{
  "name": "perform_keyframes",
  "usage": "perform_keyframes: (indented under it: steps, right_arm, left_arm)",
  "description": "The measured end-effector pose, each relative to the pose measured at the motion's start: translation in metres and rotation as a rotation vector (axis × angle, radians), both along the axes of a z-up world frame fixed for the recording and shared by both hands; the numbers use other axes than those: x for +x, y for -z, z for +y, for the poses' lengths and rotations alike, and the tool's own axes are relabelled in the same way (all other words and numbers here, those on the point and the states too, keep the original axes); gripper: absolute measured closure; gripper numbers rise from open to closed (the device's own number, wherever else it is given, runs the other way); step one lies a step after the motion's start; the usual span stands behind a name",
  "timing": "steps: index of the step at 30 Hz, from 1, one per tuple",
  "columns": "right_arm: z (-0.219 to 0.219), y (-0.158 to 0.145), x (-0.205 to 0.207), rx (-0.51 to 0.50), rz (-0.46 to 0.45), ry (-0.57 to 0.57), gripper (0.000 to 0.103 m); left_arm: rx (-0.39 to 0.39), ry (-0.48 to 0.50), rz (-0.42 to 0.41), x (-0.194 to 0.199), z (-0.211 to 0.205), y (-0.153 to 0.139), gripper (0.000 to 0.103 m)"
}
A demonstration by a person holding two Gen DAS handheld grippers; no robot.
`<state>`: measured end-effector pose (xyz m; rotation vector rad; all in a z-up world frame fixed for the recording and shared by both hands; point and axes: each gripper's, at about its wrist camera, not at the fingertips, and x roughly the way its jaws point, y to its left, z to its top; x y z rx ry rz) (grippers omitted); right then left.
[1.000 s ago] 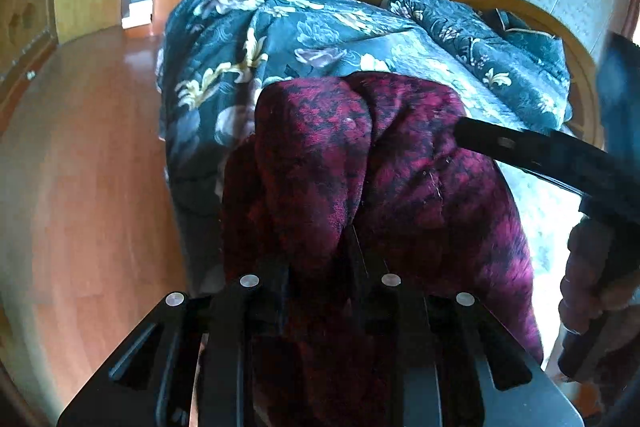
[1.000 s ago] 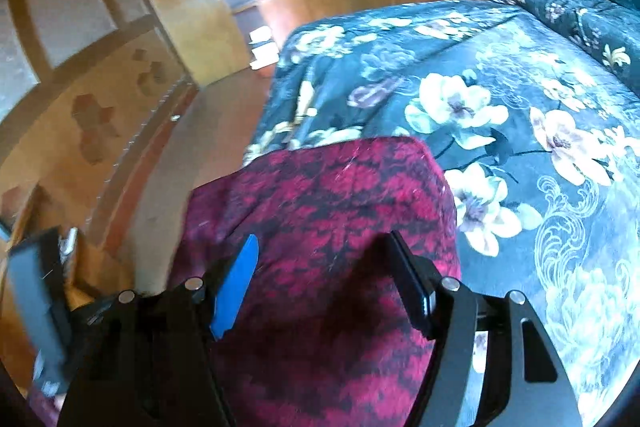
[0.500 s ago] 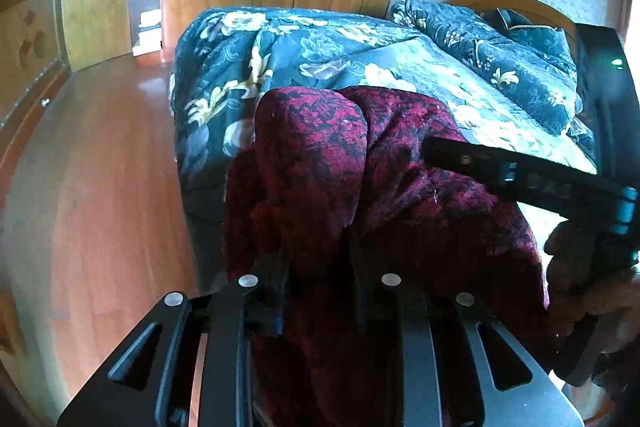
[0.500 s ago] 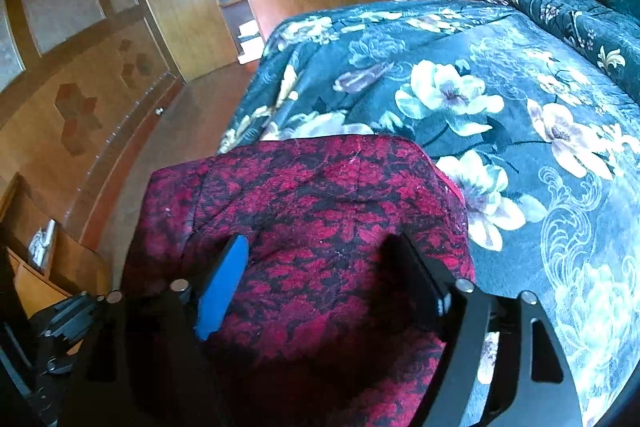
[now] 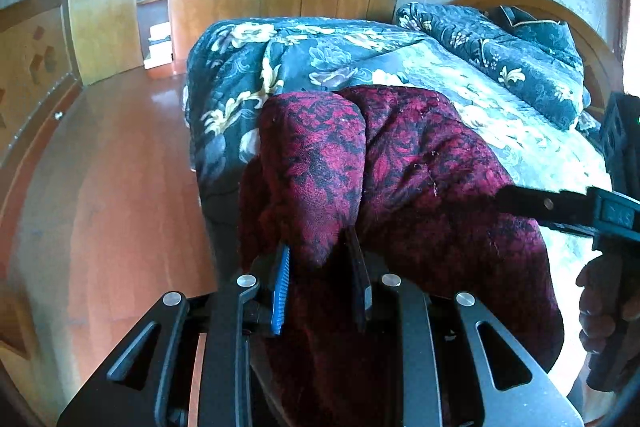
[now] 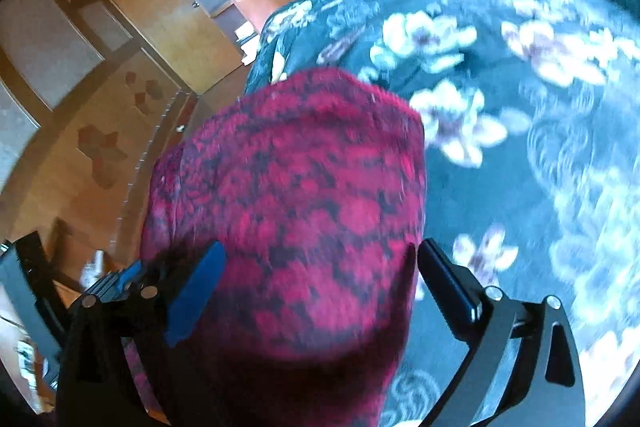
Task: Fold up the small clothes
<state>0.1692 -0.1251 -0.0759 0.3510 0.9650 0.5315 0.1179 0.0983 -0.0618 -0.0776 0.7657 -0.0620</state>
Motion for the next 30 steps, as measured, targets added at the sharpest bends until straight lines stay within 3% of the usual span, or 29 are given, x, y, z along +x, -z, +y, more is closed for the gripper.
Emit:
perform_keyframes:
  steps: [5, 12, 16, 20, 22, 24, 27, 28, 30]
  right_arm:
    - [-0.007, 0.014, -0.006, 0.085, 0.062, -0.053, 0.002]
    - [-0.008, 0.03, 0.0, 0.14, 0.104, -0.114, 0.002]
    - [-0.005, 0.037, 0.009, 0.147, 0.108, -0.161, 0.002]
    - [-0.003, 0.051, 0.017, 0.215, 0.147, -0.214, 0.002]
    - [0.001, 0.058, 0.022, 0.253, 0.17, -0.232, 0.002]
    - [0.007, 0.063, 0.026, 0.286, 0.189, -0.236, 0.002]
    - [0.013, 0.059, 0.025, 0.31, 0.177, -0.226, 0.017]
    - [0.013, 0.055, 0.025, 0.314, 0.168, -0.224, 0.024]
    - [0.01, 0.041, 0.021, 0.305, 0.142, -0.236, 0.03]
  left_arm:
    - [0.048, -0.011, -0.019, -0.006, -0.002, -0.003, 0.074]
    - [0.109, -0.065, -0.034, -0.012, 0.004, 0.003, 0.053]
    - [0.124, -0.093, -0.025, -0.009, 0.01, 0.009, 0.04]
    - [0.08, -0.08, 0.013, -0.002, 0.019, 0.026, 0.04]
    - [-0.013, -0.072, 0.045, 0.005, 0.033, 0.037, 0.04]
    - [-0.162, -0.062, 0.073, 0.012, 0.052, 0.047, 0.04]
    - [-0.405, -0.038, 0.114, 0.018, 0.077, 0.062, 0.042]
    - [-0.471, -0.02, 0.113, 0.019, 0.081, 0.064, 0.048]
    - [-0.502, 0.011, 0.091, 0.018, 0.075, 0.059, 0.048]
